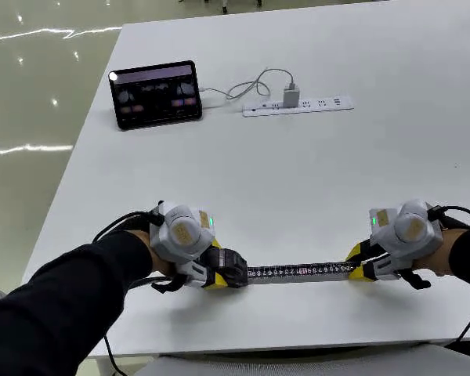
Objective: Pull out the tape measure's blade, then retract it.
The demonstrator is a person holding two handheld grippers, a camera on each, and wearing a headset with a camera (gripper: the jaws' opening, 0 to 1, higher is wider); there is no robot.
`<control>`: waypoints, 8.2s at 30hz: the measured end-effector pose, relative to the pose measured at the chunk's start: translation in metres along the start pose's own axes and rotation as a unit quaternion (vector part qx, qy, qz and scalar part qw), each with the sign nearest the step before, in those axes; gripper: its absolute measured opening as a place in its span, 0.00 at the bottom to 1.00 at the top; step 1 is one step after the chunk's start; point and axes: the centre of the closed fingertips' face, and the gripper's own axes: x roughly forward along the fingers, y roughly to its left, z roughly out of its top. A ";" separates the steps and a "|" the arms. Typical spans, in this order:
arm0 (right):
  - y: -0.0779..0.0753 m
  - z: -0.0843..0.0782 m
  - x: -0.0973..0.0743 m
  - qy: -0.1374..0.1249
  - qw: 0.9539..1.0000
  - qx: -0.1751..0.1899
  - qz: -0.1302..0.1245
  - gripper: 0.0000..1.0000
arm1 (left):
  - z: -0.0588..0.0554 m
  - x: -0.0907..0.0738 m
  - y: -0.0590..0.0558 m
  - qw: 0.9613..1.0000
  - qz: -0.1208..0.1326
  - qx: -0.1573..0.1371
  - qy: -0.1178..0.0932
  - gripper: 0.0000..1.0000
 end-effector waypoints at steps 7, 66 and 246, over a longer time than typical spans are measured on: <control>0.001 -0.001 -0.001 0.002 1.000 0.003 -0.002 0.10 | 0.000 0.000 0.000 1.000 -0.001 0.000 -0.001 0.32; 0.000 -0.021 -0.020 0.010 1.000 0.017 -0.010 0.10 | 0.000 0.000 0.001 1.000 0.002 -0.003 -0.003 0.32; -0.004 -0.021 -0.068 -0.043 0.990 0.053 -0.125 0.97 | -0.010 -0.041 0.024 0.839 0.295 -0.439 -0.127 1.00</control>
